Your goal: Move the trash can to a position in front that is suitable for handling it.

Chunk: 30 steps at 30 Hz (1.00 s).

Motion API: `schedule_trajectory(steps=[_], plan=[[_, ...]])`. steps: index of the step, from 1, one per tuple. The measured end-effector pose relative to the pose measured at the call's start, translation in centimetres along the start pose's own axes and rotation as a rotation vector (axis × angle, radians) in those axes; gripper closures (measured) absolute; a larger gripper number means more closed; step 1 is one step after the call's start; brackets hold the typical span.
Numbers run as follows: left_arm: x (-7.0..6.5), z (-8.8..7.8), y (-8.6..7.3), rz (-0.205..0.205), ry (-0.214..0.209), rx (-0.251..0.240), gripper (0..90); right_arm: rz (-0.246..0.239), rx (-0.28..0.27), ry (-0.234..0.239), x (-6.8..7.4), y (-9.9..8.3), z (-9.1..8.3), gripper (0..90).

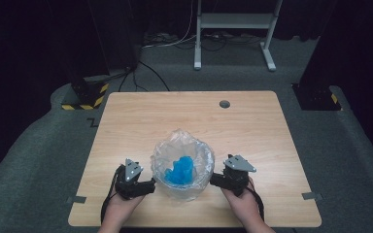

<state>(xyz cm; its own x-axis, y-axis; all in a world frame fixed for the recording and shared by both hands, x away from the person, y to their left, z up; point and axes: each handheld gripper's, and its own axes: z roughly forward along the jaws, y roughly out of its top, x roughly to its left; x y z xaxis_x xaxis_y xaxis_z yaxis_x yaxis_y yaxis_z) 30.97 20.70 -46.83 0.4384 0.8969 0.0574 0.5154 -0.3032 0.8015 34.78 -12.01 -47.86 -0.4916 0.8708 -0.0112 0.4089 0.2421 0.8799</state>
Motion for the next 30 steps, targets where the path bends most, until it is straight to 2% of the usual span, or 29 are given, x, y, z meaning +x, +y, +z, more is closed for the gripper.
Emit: schedule_trajectory(steps=[6,9,19,21,30], plan=[[-0.8,0.9,0.6,0.011,-0.012,0.005,17.6,0.022,0.000,-0.032,-0.9,-0.2,-0.5,14.2],[-1.2,1.3,0.9,0.031,-0.014,0.011,17.6,0.029,-0.001,-0.043,-1.3,-0.4,-0.8,14.2],[-2.5,2.5,1.8,0.037,-0.026,0.004,17.3,0.046,-0.001,-0.087,-2.7,-0.9,-1.7,14.3],[-2.7,2.8,1.9,0.030,-0.036,0.001,17.3,0.046,-0.003,-0.093,-2.9,-1.0,-1.9,14.3],[-3.7,3.8,2.8,0.056,-0.069,0.000,17.3,0.062,-0.004,-0.129,-3.9,-1.6,-3.0,14.3]])
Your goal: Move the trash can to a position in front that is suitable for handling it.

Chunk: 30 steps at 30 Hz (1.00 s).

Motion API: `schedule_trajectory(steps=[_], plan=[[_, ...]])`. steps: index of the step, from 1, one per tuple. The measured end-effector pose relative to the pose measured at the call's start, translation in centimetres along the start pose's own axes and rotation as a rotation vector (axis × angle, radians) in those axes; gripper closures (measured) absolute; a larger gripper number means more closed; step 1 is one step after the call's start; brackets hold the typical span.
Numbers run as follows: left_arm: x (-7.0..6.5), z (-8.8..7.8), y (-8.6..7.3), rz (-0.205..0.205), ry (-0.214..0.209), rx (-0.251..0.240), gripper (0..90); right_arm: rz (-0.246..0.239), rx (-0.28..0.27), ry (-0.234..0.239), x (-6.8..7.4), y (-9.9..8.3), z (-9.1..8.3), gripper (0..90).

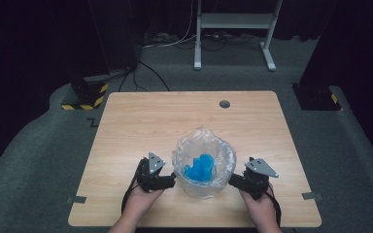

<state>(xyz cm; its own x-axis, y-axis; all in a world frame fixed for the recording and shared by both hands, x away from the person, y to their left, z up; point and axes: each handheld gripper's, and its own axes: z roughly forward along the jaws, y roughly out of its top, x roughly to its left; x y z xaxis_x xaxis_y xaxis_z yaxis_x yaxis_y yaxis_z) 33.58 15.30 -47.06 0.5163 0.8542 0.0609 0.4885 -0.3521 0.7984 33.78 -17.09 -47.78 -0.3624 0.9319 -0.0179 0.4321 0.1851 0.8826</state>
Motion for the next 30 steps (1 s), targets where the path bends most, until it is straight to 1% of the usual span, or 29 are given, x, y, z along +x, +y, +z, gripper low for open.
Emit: schedule_trajectory(steps=[7,8,10,12,15,17,19,20,21,22,25,27,30], plan=[[-0.8,0.9,0.8,0.017,-0.014,-0.002,17.4,0.016,-0.001,-0.037,-1.1,-0.4,-0.7,14.3],[-1.1,1.2,1.0,0.009,-0.023,-0.008,17.5,0.021,0.000,-0.041,-1.2,-0.4,-0.8,14.4],[-1.4,1.4,1.3,0.028,-0.026,-0.006,17.9,0.026,0.001,-0.055,-1.6,-0.6,-1.0,14.5],[-1.8,1.6,1.5,0.037,-0.034,-0.011,17.7,0.033,0.002,-0.061,-2.1,-0.7,-1.2,14.5],[-2.2,2.0,1.9,0.038,-0.048,-0.014,17.7,0.047,0.006,-0.068,-2.7,-0.8,-1.5,14.3],[-2.4,2.2,2.1,0.052,-0.048,-0.008,17.3,0.049,0.006,-0.075,-3.1,-1.0,-1.6,14.3],[-2.6,2.5,2.5,0.053,-0.052,0.004,17.3,0.054,0.009,-0.078,-3.4,-1.0,-1.7,14.4],[-2.8,2.6,2.9,0.068,-0.053,0.015,17.2,0.058,0.011,-0.080,-3.5,-1.0,-1.7,14.6],[-3.0,2.6,3.1,0.087,-0.045,0.014,16.3,0.063,0.010,-0.085,-3.8,-1.0,-1.8,14.6],[-3.0,2.7,3.4,0.091,-0.041,0.019,16.1,0.067,0.011,-0.086,-3.9,-1.1,-1.9,14.6],[-3.1,3.1,4.1,0.083,-0.040,0.030,16.5,0.072,0.013,-0.091,-4.4,-1.1,-1.8,14.6],[-3.4,3.4,4.2,0.060,-0.042,0.028,16.7,0.083,0.020,-0.088,-4.8,-1.1,-1.6,14.6],[-3.7,3.7,3.9,0.042,-0.054,0.002,17.2,0.092,0.030,-0.093,-5.4,-1.1,-1.5,14.8]])
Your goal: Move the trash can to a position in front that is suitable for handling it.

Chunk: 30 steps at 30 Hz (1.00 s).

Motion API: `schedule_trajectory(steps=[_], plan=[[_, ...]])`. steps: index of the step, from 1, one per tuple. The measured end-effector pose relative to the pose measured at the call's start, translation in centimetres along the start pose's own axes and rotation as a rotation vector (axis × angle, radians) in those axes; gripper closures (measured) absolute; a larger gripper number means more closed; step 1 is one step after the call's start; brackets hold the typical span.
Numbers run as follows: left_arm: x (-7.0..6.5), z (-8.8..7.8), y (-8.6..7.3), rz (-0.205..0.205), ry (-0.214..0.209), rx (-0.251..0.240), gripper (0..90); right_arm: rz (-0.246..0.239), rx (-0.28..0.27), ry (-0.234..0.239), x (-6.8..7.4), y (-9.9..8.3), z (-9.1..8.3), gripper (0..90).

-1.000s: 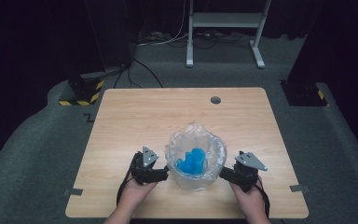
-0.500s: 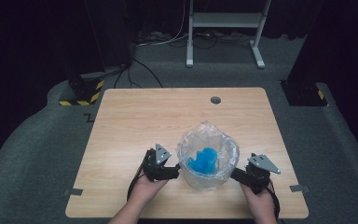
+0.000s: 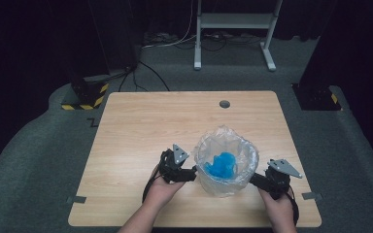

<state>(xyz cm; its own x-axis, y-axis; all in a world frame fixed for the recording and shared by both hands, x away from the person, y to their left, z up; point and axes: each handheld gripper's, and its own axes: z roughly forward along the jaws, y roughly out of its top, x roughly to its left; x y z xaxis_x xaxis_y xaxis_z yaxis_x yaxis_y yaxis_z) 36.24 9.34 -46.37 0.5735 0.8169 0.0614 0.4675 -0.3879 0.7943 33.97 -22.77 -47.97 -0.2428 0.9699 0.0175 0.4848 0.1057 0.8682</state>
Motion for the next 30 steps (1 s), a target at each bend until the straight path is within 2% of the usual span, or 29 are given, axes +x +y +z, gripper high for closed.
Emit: schedule_trajectory(steps=[2,4,6,11,16,17,19,21,25,27,30], plan=[[0.3,0.0,-0.2,0.003,-0.011,-0.021,15.0,0.000,-0.001,-0.003,-0.3,0.2,0.1,14.3],[0.7,0.0,-0.5,-0.007,-0.006,-0.011,14.8,0.005,-0.010,0.002,-0.5,0.3,0.0,13.9],[1.4,-0.3,-1.0,-0.034,-0.007,-0.025,14.7,0.012,-0.010,-0.001,-0.7,0.3,0.0,13.9],[2.5,-1.3,-1.9,-0.066,-0.013,-0.035,14.7,0.004,-0.027,-0.018,-1.1,0.6,-0.8,13.9],[3.7,-4.0,-1.8,-0.134,-0.027,-0.160,14.6,-0.010,-0.078,-0.022,-1.7,1.0,-2.8,14.2],[3.9,-4.4,-1.7,-0.152,-0.030,-0.188,14.6,-0.018,-0.103,-0.014,-1.8,1.1,-3.5,14.3],[4.1,-5.3,-1.5,-0.165,-0.025,-0.255,14.6,-0.021,-0.156,-0.015,-2.1,1.6,-4.6,14.4],[4.0,-5.8,-1.4,-0.175,-0.038,-0.309,14.5,-0.031,-0.212,-0.011,-2.2,2.0,-5.5,14.3],[2.9,-6.6,-0.6,-0.182,-0.056,-0.407,14.0,-0.066,-0.332,0.019,-1.8,2.9,-6.9,14.4],[2.2,-6.9,-0.1,-0.185,-0.066,-0.452,14.5,-0.058,-0.380,0.036,-1.4,3.2,-7.5,15.3],[0.9,-6.8,0.8,-0.182,-0.079,-0.479,15.2,-0.046,-0.409,0.055,-0.7,3.6,-7.9,20.0]])
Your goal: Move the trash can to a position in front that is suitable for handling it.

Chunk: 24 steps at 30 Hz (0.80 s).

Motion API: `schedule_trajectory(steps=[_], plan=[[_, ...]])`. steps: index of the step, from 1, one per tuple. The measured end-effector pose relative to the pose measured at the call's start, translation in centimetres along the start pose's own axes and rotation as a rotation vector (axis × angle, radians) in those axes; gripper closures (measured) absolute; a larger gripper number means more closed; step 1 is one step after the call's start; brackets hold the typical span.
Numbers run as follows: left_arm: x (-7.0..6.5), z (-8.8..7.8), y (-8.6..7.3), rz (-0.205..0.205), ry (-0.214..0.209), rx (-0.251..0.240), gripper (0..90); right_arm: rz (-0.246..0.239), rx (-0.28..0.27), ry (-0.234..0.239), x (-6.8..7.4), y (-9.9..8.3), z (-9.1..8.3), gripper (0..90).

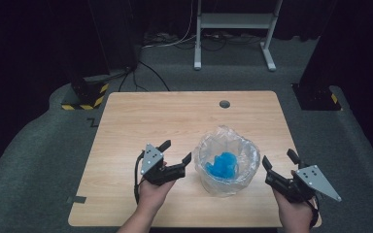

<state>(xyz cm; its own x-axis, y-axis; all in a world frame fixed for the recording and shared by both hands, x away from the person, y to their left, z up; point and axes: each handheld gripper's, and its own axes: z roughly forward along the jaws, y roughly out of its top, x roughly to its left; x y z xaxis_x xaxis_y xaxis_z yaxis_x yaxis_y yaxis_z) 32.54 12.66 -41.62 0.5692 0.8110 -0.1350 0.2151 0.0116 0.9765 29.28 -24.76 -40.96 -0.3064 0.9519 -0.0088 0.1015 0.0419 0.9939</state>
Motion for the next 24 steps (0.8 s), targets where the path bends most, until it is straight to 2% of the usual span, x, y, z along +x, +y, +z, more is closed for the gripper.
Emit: schedule_trajectory(steps=[1,3,6,9,11,14,16,17,18,24], plan=[[-0.4,0.2,0.1,0.007,0.003,-0.004,15.9,-0.004,-0.009,0.012,0.5,0.2,0.0,22.4],[-1.0,0.7,0.1,-0.013,-0.011,-0.003,19.9,-0.012,-0.021,0.016,1.3,0.4,0.2,27.6],[-1.6,1.1,-0.3,-0.032,0.001,0.015,28.2,-0.016,-0.029,0.012,2.4,0.5,0.4,36.8],[-1.8,1.4,-0.6,-0.029,0.012,0.040,38.1,-0.004,-0.005,0.012,3.3,0.4,0.9,44.6],[-1.8,1.6,-0.8,-0.043,-0.006,0.047,42.9,-0.009,0.014,0.014,3.7,0.2,1.2,51.2],[-2.0,1.8,-1.0,-0.050,-0.022,0.060,46.7,-0.002,0.033,0.022,3.9,0.1,1.6,54.2],[-2.2,1.8,-1.1,-0.045,-0.016,0.066,47.9,-0.004,0.041,0.021,4.0,0.0,1.7,56.7],[-2.1,1.8,-1.1,-0.057,-0.023,0.067,48.7,-0.005,0.044,0.018,4.0,0.0,1.7,58.3],[-2.1,1.9,-1.1,-0.074,-0.032,0.072,50.3,-0.003,0.046,0.017,4.0,0.0,1.8,59.7],[-2.2,1.9,-1.1,-0.078,-0.051,0.078,61.8,0.013,0.066,0.023,3.9,-0.2,1.9,65.3]])
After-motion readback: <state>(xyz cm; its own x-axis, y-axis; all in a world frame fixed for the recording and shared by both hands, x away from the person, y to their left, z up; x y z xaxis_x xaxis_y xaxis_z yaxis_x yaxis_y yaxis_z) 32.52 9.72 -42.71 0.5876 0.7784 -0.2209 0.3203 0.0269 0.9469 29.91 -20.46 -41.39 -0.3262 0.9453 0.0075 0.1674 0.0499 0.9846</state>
